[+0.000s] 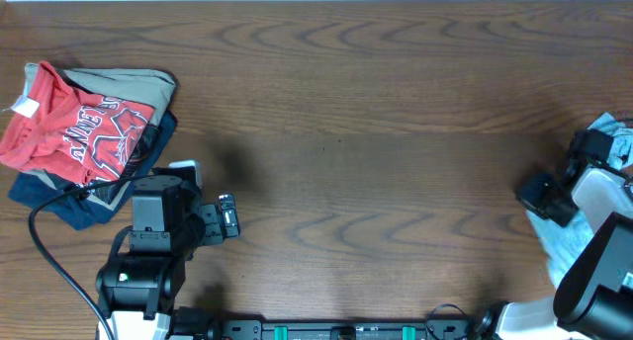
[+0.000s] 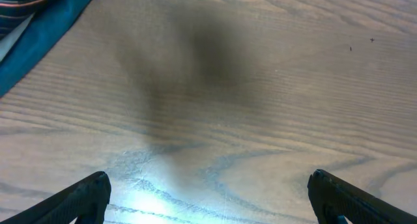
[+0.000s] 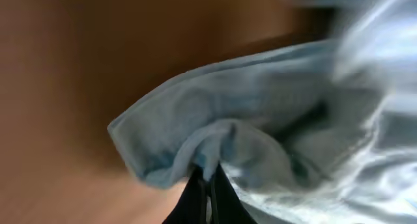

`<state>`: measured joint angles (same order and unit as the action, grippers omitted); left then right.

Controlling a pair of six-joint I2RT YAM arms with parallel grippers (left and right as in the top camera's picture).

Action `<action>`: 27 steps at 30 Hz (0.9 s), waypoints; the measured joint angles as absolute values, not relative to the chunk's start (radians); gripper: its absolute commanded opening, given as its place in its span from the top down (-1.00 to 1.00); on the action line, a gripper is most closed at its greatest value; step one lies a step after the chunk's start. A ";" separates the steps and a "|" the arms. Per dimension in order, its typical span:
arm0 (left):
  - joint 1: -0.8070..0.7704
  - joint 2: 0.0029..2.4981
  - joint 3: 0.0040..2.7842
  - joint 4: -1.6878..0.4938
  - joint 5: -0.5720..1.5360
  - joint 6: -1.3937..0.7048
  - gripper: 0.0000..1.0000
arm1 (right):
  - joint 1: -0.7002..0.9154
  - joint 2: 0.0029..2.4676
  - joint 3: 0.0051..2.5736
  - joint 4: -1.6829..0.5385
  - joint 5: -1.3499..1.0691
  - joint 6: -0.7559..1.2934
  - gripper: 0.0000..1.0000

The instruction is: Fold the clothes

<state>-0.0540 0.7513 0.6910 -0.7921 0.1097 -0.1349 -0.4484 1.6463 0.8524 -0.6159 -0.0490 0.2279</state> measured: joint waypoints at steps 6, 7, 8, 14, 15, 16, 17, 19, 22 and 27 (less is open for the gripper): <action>-0.054 0.751 0.691 -0.776 0.110 -0.135 -0.96 | -0.279 1.506 0.876 -0.617 -0.513 0.019 0.98; -0.054 0.751 0.691 -0.774 0.109 -0.135 -0.96 | -0.231 1.476 0.882 -0.613 -0.561 0.000 0.98; -0.054 0.751 0.691 -0.773 0.109 -0.135 -0.96 | -0.190 1.455 0.886 -0.608 -0.594 -0.013 0.98; -0.054 0.751 0.691 -0.762 0.110 -0.135 -0.96 | 0.101 1.418 0.890 -0.501 -0.685 -0.033 0.98; -0.054 0.751 0.691 -0.760 0.110 -0.135 -0.95 | 0.143 1.420 0.890 -0.460 -0.681 -0.020 0.98; -0.054 0.751 0.691 -0.758 0.110 -0.135 -0.95 | 0.181 1.421 0.890 -0.416 -0.673 -0.003 0.95; -0.054 0.751 0.691 -0.757 0.109 -0.135 -0.96 | 0.213 1.422 0.890 -0.371 -0.659 0.017 0.91; -0.054 0.751 0.691 -0.753 0.110 -0.135 -0.96 | 0.275 1.426 0.890 -0.262 -0.609 0.062 0.41; -0.054 0.751 0.691 -0.750 0.110 -0.135 -0.95 | 0.342 1.427 0.890 -0.144 -0.516 0.106 -0.50; -0.054 0.753 0.691 -0.747 0.134 -0.135 -0.96 | 0.359 1.427 0.891 -0.207 -0.364 0.170 -0.98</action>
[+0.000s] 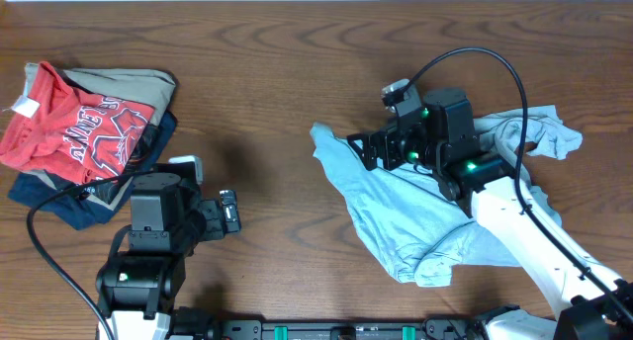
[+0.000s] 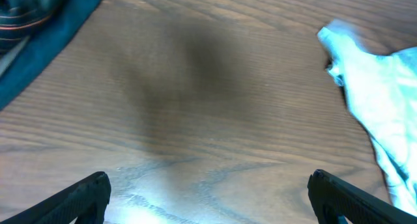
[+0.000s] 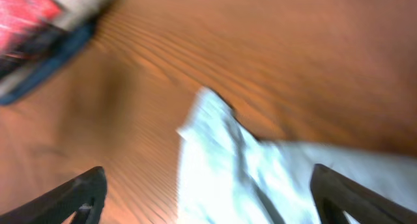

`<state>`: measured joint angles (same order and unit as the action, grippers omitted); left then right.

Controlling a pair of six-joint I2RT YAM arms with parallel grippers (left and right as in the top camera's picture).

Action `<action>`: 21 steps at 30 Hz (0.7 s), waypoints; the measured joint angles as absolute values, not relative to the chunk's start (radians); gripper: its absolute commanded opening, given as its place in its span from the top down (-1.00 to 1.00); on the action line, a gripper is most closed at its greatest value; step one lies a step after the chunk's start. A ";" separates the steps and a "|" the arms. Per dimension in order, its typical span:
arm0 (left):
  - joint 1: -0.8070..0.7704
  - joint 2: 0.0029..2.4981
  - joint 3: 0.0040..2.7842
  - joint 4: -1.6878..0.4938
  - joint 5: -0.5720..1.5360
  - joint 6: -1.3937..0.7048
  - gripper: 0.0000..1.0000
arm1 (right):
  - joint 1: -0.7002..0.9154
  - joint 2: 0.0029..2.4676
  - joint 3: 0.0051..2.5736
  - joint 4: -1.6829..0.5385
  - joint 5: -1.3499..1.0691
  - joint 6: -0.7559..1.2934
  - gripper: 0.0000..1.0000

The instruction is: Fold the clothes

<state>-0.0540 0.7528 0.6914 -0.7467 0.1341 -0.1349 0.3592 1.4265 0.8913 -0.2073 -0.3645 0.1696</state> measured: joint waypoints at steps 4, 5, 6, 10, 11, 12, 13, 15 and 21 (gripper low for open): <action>-0.054 0.757 0.691 -0.731 0.183 -0.138 -0.96 | 0.306 1.425 0.891 -0.426 -0.216 0.219 -0.99; -0.054 0.757 0.692 -0.720 0.200 -0.146 -0.96 | 0.280 1.424 0.891 -0.481 -0.172 0.231 -0.98; -0.054 0.758 0.692 -0.707 0.219 -0.162 -0.96 | 0.257 1.421 0.891 -0.525 -0.141 0.239 -0.98; -0.056 0.773 0.693 -0.653 0.313 -0.218 -0.95 | 0.136 1.386 0.891 -0.674 -0.034 0.260 -0.98; -0.059 0.783 0.693 -0.646 0.332 -0.226 -0.96 | 0.112 1.374 0.891 -0.696 -0.023 0.261 -0.99; -0.065 0.800 0.693 -0.638 0.355 -0.233 -0.96 | 0.082 1.361 0.891 -0.718 -0.011 0.263 -0.99; -0.073 0.815 0.693 -0.631 0.373 -0.238 -0.96 | 0.057 1.349 0.891 -0.737 -0.004 0.264 -0.99; -0.100 0.864 0.693 -0.616 0.400 -0.250 -0.96 | -0.002 1.326 0.891 -0.778 0.010 0.265 -0.99; -0.226 1.058 0.694 -0.522 0.440 -0.320 -0.97 | -0.094 1.308 0.891 -0.851 0.030 0.271 -0.99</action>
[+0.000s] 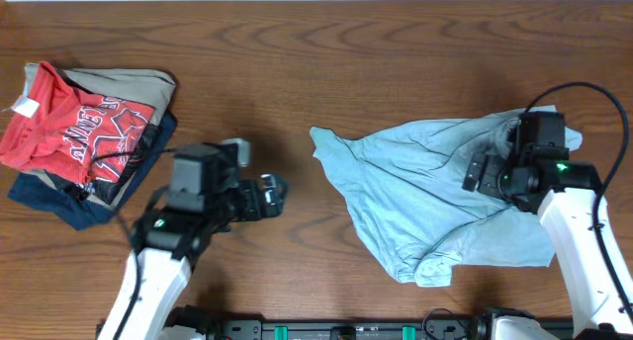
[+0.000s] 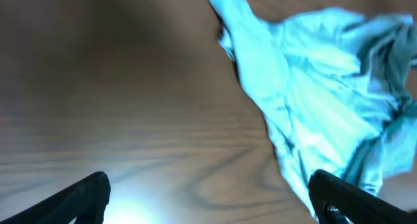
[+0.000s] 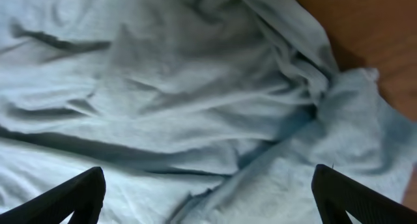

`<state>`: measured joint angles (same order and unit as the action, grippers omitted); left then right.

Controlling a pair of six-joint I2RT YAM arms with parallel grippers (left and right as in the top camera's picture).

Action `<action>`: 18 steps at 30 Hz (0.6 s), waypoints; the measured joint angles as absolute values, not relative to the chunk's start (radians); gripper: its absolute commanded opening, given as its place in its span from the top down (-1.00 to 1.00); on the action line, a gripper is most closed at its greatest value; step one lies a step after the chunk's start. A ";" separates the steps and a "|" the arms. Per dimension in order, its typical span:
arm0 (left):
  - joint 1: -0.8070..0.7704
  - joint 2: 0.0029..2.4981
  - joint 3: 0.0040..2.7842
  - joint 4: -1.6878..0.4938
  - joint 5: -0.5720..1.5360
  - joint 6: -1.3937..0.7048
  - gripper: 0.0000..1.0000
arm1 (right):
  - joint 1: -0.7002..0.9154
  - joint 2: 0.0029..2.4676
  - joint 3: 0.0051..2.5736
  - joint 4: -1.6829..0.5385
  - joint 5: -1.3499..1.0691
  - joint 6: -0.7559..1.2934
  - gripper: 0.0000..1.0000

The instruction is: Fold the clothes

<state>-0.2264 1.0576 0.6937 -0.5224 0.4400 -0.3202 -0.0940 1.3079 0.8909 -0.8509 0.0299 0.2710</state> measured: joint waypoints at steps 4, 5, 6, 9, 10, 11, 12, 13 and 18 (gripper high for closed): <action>-0.336 1.195 0.694 -0.413 0.449 -0.376 -0.96 | -0.128 1.308 0.891 -0.873 0.036 0.271 -0.99; -0.363 1.230 0.695 -0.379 0.450 -0.392 -0.96 | -0.133 1.308 0.891 -0.874 0.038 0.271 -0.99; -0.391 1.266 0.696 -0.345 0.451 -0.408 -0.97 | -0.135 1.308 0.891 -0.875 0.039 0.271 -0.99; -0.477 1.376 0.697 -0.237 0.455 -0.473 -0.93 | -0.141 1.308 0.891 -0.879 0.042 0.271 -0.98; -0.497 1.401 0.697 -0.208 0.457 -0.490 -0.92 | -0.141 1.308 0.891 -0.880 0.042 0.271 -0.99; -0.524 1.436 0.698 -0.167 0.458 -0.513 -0.91 | -0.141 1.308 0.891 -0.882 0.042 0.271 -0.99; -0.550 1.472 0.698 -0.121 0.458 -0.537 -0.88 | -0.141 1.308 0.891 -0.885 0.042 0.271 -0.99; -0.570 1.503 0.699 -0.089 0.459 -0.559 -0.86 | -0.141 1.308 0.891 -0.887 0.042 0.271 -0.99; -0.665 1.643 0.701 0.072 0.464 -0.640 -0.65 | -0.141 1.308 0.891 -0.896 0.042 0.271 -0.99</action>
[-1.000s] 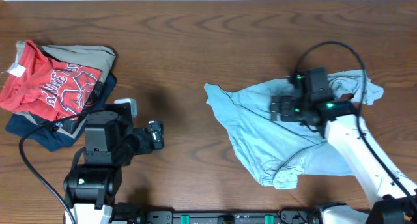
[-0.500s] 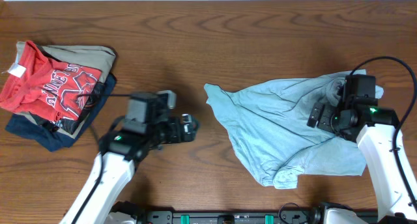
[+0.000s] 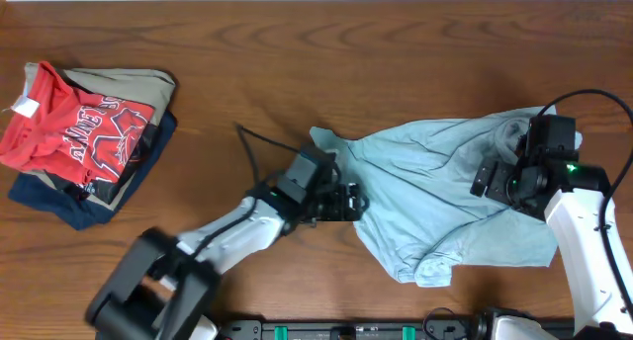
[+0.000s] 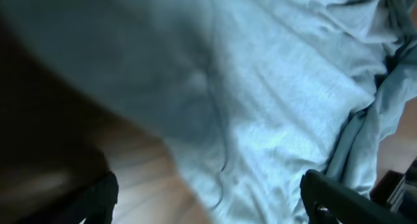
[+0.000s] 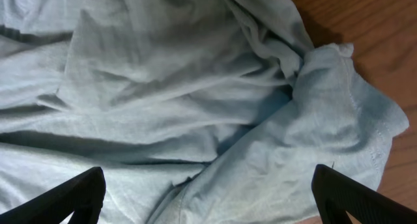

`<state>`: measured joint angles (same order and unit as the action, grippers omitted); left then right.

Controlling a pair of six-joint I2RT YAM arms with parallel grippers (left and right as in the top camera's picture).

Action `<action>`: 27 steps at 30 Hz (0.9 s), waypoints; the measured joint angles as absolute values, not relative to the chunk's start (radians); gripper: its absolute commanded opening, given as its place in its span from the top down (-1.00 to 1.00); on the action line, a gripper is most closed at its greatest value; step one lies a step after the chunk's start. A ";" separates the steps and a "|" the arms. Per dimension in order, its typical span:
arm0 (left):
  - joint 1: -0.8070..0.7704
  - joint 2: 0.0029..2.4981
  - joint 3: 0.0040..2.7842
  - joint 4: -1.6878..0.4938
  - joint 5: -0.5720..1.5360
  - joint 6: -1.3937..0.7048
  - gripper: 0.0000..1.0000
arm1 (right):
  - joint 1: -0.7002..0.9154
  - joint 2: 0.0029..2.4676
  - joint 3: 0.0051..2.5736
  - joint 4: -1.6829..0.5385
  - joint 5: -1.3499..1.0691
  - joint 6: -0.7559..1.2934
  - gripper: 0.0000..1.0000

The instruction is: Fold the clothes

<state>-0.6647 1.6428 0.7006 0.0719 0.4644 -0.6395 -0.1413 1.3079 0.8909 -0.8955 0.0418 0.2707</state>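
Note:
A crumpled light blue shirt [image 3: 435,197] lies on the right half of the wooden table [image 3: 326,73]. My left gripper [image 3: 341,200] is stretched out to the shirt's left edge. It is open, and the cloth [image 4: 260,87] fills its view between the fingertips [image 4: 98,198]. My right gripper [image 3: 499,180] hovers over the shirt's bunched right part [image 5: 339,120]. It is open too, with nothing between its fingers [image 5: 65,198].
A stack of folded clothes [image 3: 84,132], with a red printed shirt on top, sits at the far left of the table. The left arm's cable [image 3: 262,152] loops over the wood beside the shirt's left corner.
My left gripper has gone from the bare wood left of the shirt to the shirt's left edge, still open. The right gripper has shifted only slightly. The shirt lies as before.
First my right gripper was shut on the blue shirt at the table's right edge, while the left waited open near the stack. Then the shirt lay spread mid-table with the right gripper open at its left corner. Later the right was over its right side, and the left has come across.

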 measured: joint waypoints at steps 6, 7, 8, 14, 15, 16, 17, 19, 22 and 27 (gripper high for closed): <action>-0.734 1.741 0.709 0.220 0.465 -0.678 0.78 | -0.141 1.308 0.891 -0.898 0.042 0.271 -0.98; -0.735 1.749 0.709 0.226 0.463 -0.680 0.88 | -0.141 1.308 0.891 -0.897 0.042 0.271 -0.99; -0.735 1.757 0.709 0.228 0.457 -0.681 0.88 | -0.141 1.308 0.891 -0.897 0.042 0.271 -0.98; -0.661 1.754 0.709 0.216 0.415 -0.632 0.88 | -0.141 1.308 0.891 -0.901 0.043 0.271 -0.99; -0.630 1.748 0.710 0.197 0.413 -0.614 0.88 | -0.141 1.308 0.891 -0.903 0.044 0.271 -0.99; -0.593 1.738 0.715 0.172 0.411 -0.596 0.88 | -0.141 1.308 0.891 -0.905 0.047 0.271 -0.98; -0.550 1.727 0.723 0.143 0.408 -0.577 0.88 | -0.141 1.308 0.891 -0.906 0.051 0.271 -0.98; -0.434 1.699 0.766 0.088 0.401 -0.543 0.88 | -0.141 1.308 0.891 -0.907 0.055 0.271 -0.99; -0.281 1.660 0.875 0.047 0.389 -0.509 0.88 | -0.141 1.308 0.891 -0.908 0.059 0.271 -0.99; -0.083 1.619 1.092 -0.060 0.376 -0.477 -0.96 | -0.141 1.308 0.891 -0.908 0.061 0.271 -0.99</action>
